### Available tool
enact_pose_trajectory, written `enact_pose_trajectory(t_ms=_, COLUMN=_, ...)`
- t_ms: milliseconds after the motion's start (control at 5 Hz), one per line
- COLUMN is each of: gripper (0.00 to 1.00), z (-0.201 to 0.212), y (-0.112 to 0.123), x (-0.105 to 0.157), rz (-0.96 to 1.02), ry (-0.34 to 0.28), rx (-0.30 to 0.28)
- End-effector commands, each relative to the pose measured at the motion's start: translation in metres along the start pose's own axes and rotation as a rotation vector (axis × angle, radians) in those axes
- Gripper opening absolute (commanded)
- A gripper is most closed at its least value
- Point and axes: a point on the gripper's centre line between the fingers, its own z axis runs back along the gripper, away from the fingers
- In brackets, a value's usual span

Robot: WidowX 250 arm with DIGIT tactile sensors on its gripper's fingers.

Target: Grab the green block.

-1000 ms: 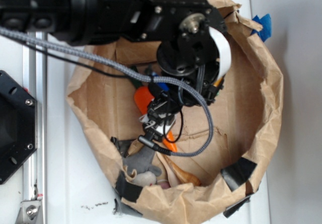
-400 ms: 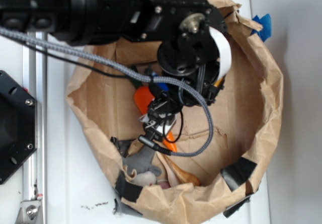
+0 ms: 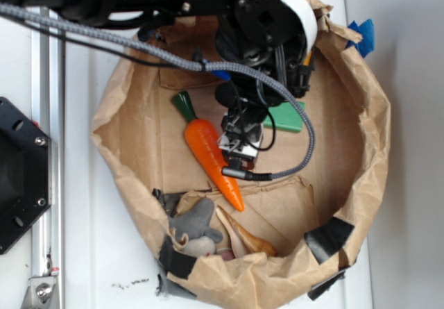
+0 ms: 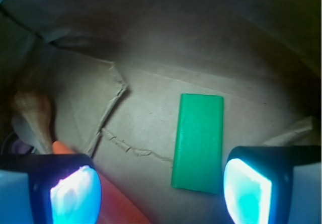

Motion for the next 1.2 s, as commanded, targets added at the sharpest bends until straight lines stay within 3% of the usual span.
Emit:
enact_pose_trajectory(t_ms=0, gripper=1.0, z=0.016, y=0.007, x=0.01, rz=0.023, ry=-0.069, rx=0.126)
enact_pose_trajectory(t_ms=600, gripper=1.0, z=-0.02, y=0.011, x=0.017, rz=0.043, ry=-0.043, rx=0.155)
enact_pose_trajectory(t_ms=1000, gripper=1.0, z=-0.051, y=0.016, x=0.014, rz=0.045, ry=-0.004, rx=0.139)
